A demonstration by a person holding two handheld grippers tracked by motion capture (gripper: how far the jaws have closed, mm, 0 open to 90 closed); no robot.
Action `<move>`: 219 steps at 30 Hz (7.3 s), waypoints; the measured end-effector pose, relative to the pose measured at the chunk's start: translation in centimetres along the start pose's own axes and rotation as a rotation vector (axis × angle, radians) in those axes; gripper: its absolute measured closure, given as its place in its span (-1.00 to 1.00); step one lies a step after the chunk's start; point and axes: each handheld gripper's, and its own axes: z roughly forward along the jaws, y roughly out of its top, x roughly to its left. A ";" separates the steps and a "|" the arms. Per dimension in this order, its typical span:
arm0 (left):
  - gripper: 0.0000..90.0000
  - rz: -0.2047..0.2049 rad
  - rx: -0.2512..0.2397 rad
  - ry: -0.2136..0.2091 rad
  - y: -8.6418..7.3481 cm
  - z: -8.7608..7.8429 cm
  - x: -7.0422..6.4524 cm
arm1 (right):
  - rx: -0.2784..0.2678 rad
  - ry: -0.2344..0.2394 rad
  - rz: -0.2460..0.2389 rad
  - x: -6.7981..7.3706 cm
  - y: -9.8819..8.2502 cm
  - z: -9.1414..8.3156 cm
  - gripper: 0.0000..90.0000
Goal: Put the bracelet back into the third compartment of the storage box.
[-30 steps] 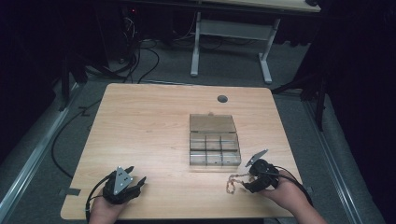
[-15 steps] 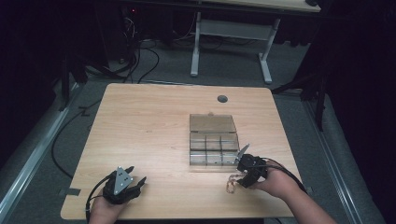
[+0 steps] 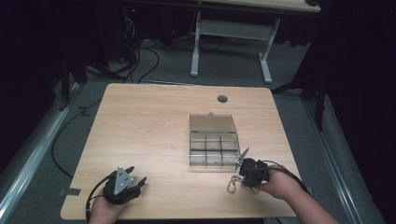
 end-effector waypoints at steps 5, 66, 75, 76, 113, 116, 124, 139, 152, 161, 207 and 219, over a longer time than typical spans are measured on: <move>-0.11 0.002 0.003 0.002 0.0 0.0 0.0 | 0.035 0.007 0.037 -0.1 -1.2 -0.2 0.75; -0.11 0.003 0.000 -0.006 0.0 0.0 0.0 | 0.085 0.051 0.065 -0.8 0.3 0.1 0.82; -0.11 0.002 -0.002 -0.004 0.0 0.0 0.0 | 0.036 0.042 0.081 -1.1 0.1 -0.6 0.88; -0.11 0.002 -0.001 -0.003 0.0 0.0 0.0 | 0.026 0.056 0.096 -1.4 -0.1 -0.8 0.88; -0.11 0.002 -0.002 -0.006 0.0 0.0 0.0 | 0.068 0.061 0.084 -2.0 0.8 -2.7 0.86; -0.11 0.002 -0.002 -0.008 0.0 0.0 0.0 | 0.065 0.054 0.091 -2.2 0.6 -3.6 0.86; -0.11 0.005 -0.004 -0.006 0.0 0.0 0.0 | 0.055 0.042 0.111 -2.7 -0.1 -5.4 0.86; -0.12 0.004 -0.002 -0.005 0.0 0.0 0.0 | 0.048 0.023 0.147 -3.3 -0.3 -7.2 0.86; -0.12 0.004 -0.003 -0.002 0.0 -0.1 0.0 | 0.047 0.029 0.179 -3.8 -0.1 -7.7 0.86; -0.12 0.002 -0.005 -0.004 0.0 -0.1 0.0 | 0.038 0.044 0.197 -4.3 0.4 -9.0 0.86; -0.12 -0.001 -0.013 -0.017 -0.1 -0.2 0.1 | 0.013 0.027 0.156 -9.2 10.6 -11.4 0.86; -0.12 -0.002 -0.017 -0.019 -0.1 -0.2 0.1 | 0.041 0.019 0.184 -10.8 11.9 -8.7 0.86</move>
